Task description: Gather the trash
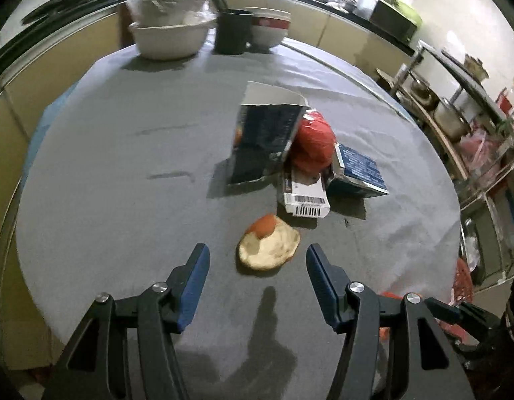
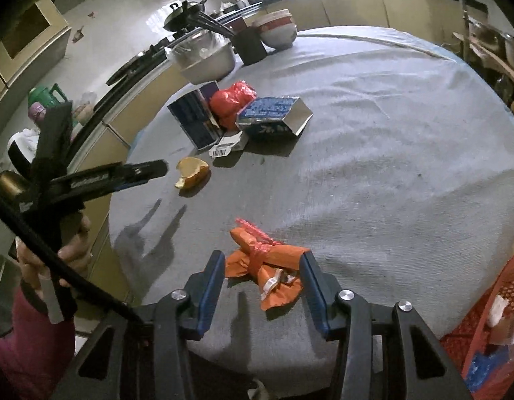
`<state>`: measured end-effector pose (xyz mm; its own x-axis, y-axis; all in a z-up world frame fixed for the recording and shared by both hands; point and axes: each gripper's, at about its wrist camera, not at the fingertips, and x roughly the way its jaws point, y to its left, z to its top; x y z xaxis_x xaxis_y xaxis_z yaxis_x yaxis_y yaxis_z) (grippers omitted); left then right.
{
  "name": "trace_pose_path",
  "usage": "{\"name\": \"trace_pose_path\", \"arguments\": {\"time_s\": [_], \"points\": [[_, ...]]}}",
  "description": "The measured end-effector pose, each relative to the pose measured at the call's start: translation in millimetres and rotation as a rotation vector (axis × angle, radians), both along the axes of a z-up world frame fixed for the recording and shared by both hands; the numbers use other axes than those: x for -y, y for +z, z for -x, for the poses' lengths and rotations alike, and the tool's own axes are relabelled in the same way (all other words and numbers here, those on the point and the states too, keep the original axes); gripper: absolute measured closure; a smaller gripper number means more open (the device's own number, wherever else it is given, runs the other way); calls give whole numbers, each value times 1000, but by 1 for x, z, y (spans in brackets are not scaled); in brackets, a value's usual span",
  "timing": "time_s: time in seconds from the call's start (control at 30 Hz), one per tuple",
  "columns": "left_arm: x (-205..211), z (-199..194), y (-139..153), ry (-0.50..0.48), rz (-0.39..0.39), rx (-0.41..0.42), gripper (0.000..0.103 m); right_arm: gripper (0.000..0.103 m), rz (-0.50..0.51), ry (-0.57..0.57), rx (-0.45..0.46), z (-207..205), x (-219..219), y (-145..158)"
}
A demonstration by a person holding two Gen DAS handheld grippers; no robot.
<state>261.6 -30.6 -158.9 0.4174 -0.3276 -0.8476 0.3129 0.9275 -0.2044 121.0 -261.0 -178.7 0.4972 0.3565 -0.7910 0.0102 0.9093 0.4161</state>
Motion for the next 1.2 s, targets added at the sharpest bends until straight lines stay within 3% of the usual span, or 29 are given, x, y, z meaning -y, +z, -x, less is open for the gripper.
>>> {"name": "trace_pose_path", "arguments": {"time_s": [0.27,0.33,0.4,0.43,0.53,0.8,0.9,1.0,1.2], "points": [[16,-19,-19,-31,5,-18,42,53,67,10,-14,-11,-7,-14],[18,-21,-25,-34,8,-23,59,53,74,17,-7,-13,-8,-14],[17,-21,-25,-29,14,0,64,56,98,19,5,-13,-9,-16],[17,-21,-24,-28,9,7,82,61,107,16,3,-13,-9,-17],[15,-23,-32,-24,16,-39,96,67,91,10,19,-13,-6,-18],[-5,-3,-22,3,48,-16,97,79,60,30,42,-8,-9,-9],[-11,8,-15,-3,59,-1,97,80,29,30,47,-4,-8,-5],[-13,18,-9,-13,64,13,97,79,62,47,49,-1,-12,-3],[-11,31,-11,-48,20,19,97,76,68,64,38,2,-9,2]]}}
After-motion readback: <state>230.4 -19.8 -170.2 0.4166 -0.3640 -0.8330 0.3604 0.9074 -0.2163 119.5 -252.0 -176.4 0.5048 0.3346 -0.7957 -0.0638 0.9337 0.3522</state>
